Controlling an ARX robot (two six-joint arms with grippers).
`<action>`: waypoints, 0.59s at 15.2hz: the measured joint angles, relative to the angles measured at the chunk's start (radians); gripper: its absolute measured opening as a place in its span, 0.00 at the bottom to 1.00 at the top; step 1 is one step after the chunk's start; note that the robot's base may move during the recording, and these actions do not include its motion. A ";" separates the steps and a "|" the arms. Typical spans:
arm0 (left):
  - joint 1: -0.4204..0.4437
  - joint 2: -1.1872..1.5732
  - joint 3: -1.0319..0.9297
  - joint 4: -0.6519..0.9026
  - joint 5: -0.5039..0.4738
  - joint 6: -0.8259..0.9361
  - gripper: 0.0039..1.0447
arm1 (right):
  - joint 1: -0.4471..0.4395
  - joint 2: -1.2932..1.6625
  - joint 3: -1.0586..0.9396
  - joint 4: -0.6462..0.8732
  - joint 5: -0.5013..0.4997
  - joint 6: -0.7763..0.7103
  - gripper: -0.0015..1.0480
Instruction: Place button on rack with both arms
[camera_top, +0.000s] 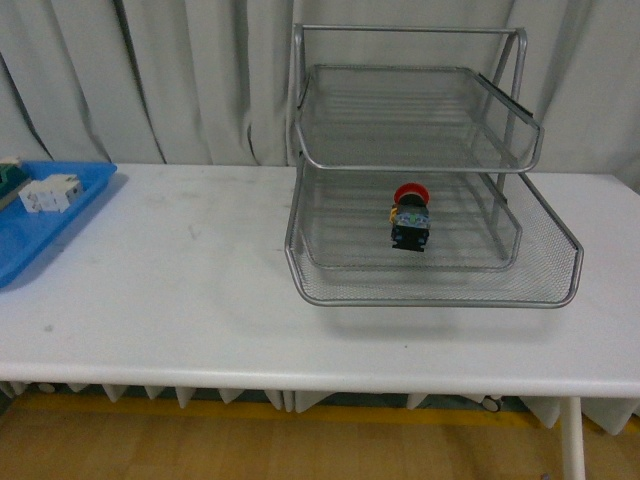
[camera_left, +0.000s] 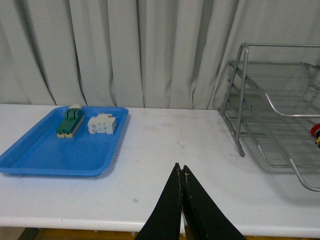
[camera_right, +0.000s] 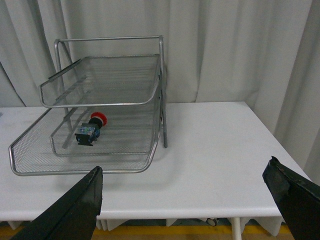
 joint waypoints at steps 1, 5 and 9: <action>0.000 -0.023 0.000 -0.022 0.000 0.000 0.01 | 0.000 0.000 0.000 0.000 0.000 0.000 0.94; 0.000 -0.091 0.000 -0.090 0.000 0.000 0.01 | 0.000 0.000 0.000 0.000 0.000 0.000 0.94; 0.000 -0.168 0.003 -0.188 -0.001 0.000 0.01 | 0.000 0.000 0.000 0.000 0.000 0.000 0.94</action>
